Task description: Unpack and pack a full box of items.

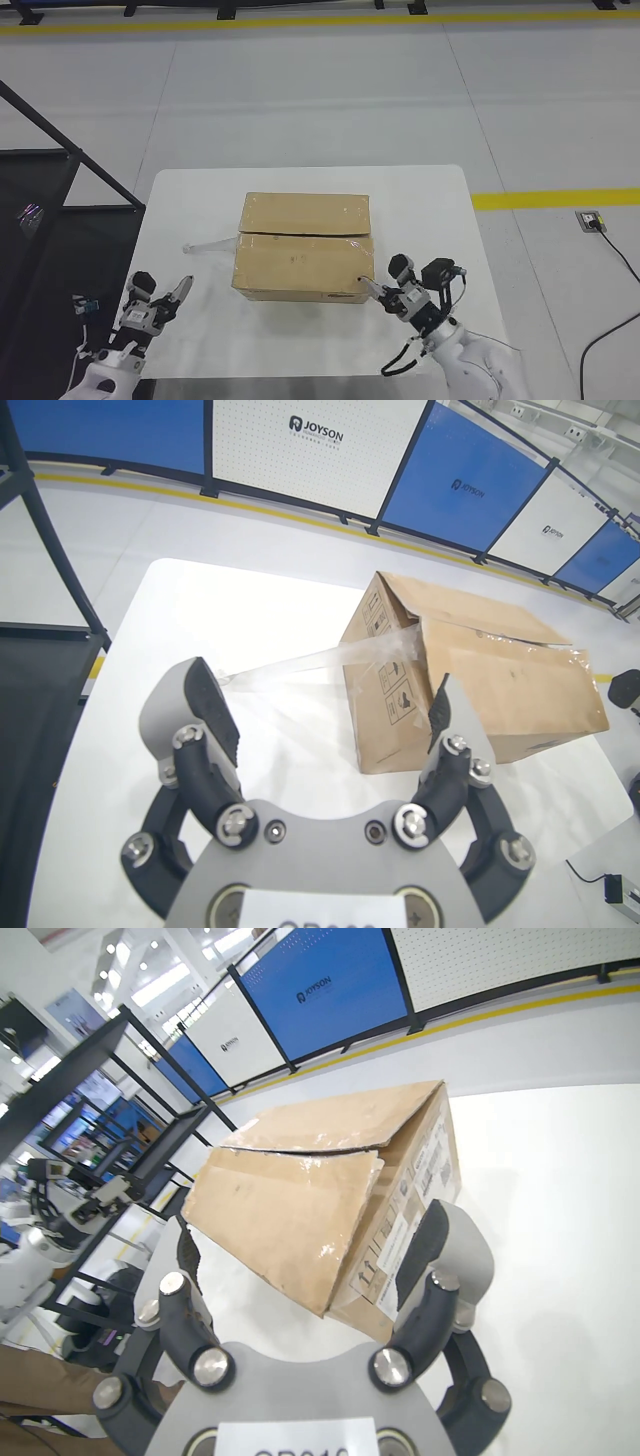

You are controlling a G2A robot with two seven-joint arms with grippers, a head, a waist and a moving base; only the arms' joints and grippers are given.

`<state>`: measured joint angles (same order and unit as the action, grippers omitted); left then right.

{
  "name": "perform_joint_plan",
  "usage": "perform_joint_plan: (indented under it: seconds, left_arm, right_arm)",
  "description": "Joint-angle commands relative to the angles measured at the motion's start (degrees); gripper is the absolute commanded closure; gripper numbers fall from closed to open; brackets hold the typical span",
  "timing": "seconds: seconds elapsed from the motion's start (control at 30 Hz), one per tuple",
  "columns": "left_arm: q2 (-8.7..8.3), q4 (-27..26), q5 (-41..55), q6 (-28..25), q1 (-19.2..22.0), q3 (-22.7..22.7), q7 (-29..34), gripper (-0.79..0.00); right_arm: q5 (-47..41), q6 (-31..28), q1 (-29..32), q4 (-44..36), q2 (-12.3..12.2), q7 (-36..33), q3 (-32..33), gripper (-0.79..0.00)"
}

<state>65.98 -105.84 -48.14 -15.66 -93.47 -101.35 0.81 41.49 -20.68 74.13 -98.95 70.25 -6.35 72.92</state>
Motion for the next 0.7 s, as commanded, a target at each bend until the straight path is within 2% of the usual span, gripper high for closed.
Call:
perform_joint_plan:
  seconds: [0.0,0.13,0.33,0.67]
  left_arm:
    - [0.00,0.09,-0.08,-0.20,0.68,0.31,0.33,-0.785]
    - [0.28,0.66,2.03,0.69,1.57,0.72,-2.01,-0.785]
    - [0.56,1.05,5.58,2.11,2.12,0.69,-2.83,-0.785]
    - [0.67,0.58,4.99,1.99,1.72,1.00,-3.29,-0.785]
  right_arm:
    - [-4.50,-2.06,-2.08,2.28,0.02,-1.71,0.57,-0.785]
    - [-13.15,-5.72,-6.58,7.38,-0.02,-7.82,1.31,-0.785]
    - [-23.77,-8.08,-13.92,15.62,0.05,-17.37,1.11,-0.785]
    - [-37.64,-13.45,-19.97,22.99,0.31,-28.40,-1.36,-0.785]
